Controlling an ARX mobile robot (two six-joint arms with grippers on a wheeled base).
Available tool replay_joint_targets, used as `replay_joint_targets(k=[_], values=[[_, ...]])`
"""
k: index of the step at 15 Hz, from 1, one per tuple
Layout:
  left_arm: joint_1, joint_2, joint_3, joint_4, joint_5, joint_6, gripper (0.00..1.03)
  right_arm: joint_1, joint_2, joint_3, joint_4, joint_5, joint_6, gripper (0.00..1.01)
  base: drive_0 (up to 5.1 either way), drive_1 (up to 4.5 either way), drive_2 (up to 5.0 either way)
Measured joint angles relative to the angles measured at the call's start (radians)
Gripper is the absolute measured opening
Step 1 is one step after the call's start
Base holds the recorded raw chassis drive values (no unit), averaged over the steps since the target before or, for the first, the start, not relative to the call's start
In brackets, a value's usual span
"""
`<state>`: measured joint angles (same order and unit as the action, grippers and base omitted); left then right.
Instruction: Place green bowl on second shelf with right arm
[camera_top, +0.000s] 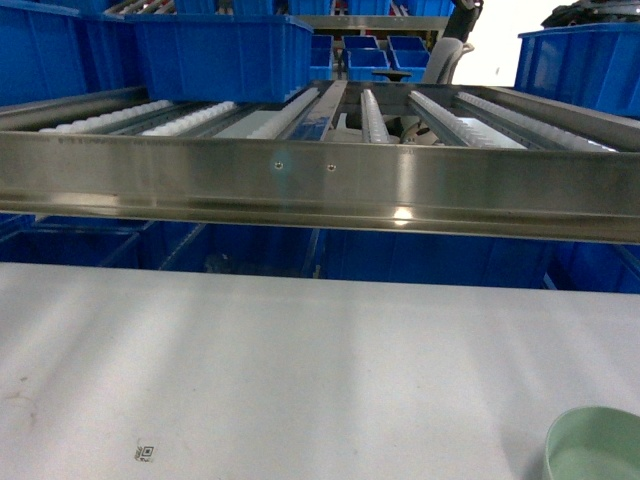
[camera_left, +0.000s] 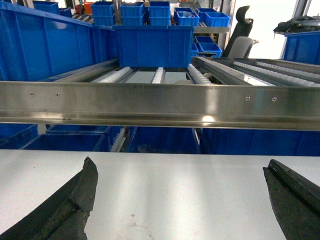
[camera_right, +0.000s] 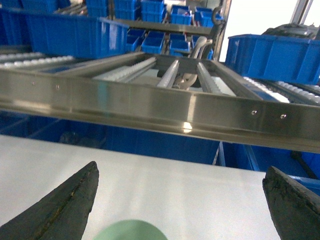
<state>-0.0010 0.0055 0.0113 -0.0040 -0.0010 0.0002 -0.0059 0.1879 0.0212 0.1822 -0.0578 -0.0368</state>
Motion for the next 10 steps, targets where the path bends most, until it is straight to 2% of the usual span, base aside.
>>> replay_joint_targets(k=[3, 5, 6, 7, 10], values=[[0.0, 0.0, 0.0, 0.0, 0.0, 0.0, 0.98, -0.058, 0.43, 0.074, 0.213, -0.115, -0.106, 0.98, 0.0, 0.0, 0.0], [0.0, 0.0, 0.0, 0.0, 0.0, 0.0, 0.98, -0.089, 0.697, 0.171, 0.187, -0.172, -0.206, 0.98, 0.0, 0.0, 0.0], [0.0, 0.0, 0.0, 0.0, 0.0, 0.0, 0.98, -0.104, 0.793, 0.204, 0.148, -0.198, -0.237, 0.98, 0.0, 0.0, 0.0], [0.0, 0.0, 0.0, 0.0, 0.0, 0.0, 0.98, -0.114, 0.881, 0.238, 0.137, -0.204, -0.273, 0.98, 0.0, 0.0, 0.0], [0.0, 0.0, 0.0, 0.0, 0.0, 0.0, 0.98, -0.097, 1.058, 0.363, 0.075, -0.216, -0.369, 0.98, 0.0, 0.0, 0.0]])
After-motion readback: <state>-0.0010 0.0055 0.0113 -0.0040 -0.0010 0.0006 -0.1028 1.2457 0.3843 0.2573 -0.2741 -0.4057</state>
